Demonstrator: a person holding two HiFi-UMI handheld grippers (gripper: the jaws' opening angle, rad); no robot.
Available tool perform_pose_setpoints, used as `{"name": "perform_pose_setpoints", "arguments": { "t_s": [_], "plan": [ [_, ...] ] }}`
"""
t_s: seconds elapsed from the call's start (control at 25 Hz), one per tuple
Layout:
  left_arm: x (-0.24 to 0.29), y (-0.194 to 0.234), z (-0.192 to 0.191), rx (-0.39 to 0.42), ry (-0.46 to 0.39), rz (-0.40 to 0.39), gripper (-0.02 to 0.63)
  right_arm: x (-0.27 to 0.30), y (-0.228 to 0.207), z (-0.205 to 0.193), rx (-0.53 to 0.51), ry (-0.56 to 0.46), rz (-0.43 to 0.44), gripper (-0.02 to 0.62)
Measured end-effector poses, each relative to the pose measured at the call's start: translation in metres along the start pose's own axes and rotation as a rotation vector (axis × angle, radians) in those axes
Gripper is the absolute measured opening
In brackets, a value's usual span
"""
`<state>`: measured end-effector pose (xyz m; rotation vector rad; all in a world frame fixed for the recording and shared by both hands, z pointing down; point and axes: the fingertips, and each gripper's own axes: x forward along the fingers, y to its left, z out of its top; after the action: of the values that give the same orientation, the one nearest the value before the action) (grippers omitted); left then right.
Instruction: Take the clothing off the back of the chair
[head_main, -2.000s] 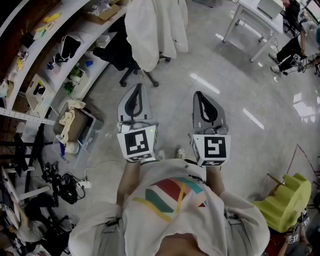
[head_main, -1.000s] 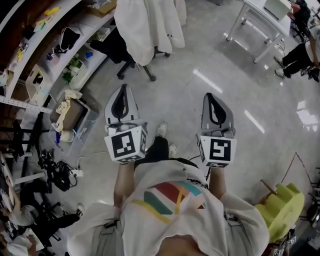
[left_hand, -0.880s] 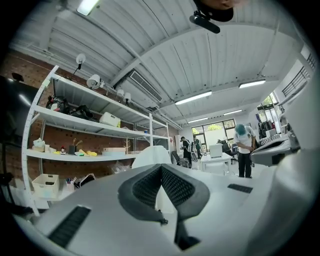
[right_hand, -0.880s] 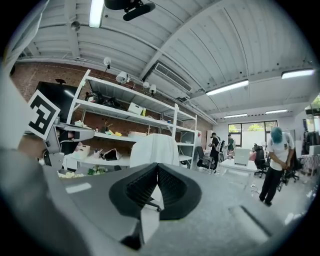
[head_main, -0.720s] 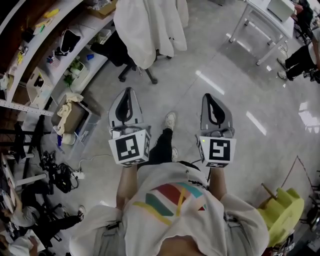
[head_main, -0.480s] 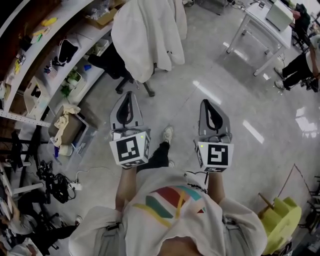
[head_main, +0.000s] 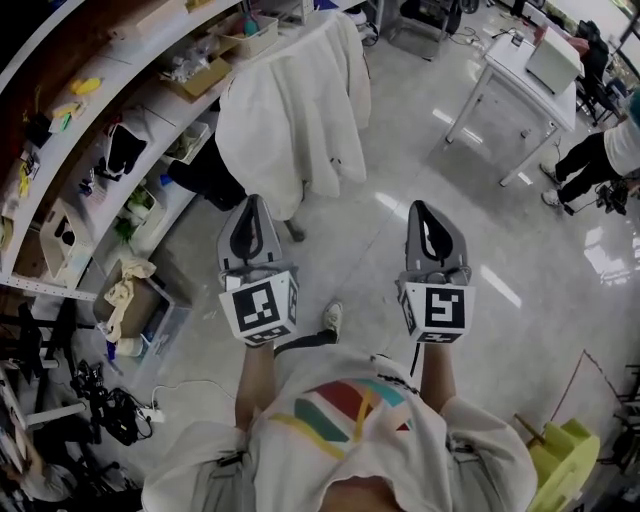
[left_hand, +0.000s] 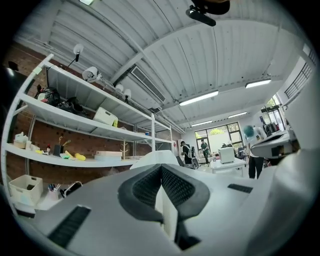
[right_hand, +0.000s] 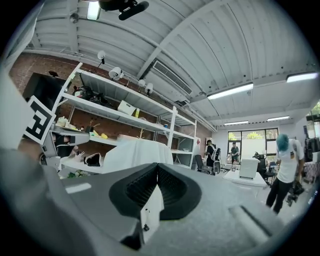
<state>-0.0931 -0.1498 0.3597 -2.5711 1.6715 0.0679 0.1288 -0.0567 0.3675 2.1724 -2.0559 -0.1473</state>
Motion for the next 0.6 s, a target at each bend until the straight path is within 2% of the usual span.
{"name": "perform_pose_setpoints", "arguments": {
  "t_s": [0.24, 0.6],
  "plan": [
    [0.038, 0.010, -0.007, 0.010, 0.021, 0.009, 0.014, 0.049, -0.003, 0.000, 0.021, 0.004, 0.021, 0.005],
    [0.075, 0.000, 0.000, 0.020, 0.023, 0.056, 0.014, 0.094, -0.015, -0.003, 0.075, 0.005, 0.104, 0.005]
  ]
}}
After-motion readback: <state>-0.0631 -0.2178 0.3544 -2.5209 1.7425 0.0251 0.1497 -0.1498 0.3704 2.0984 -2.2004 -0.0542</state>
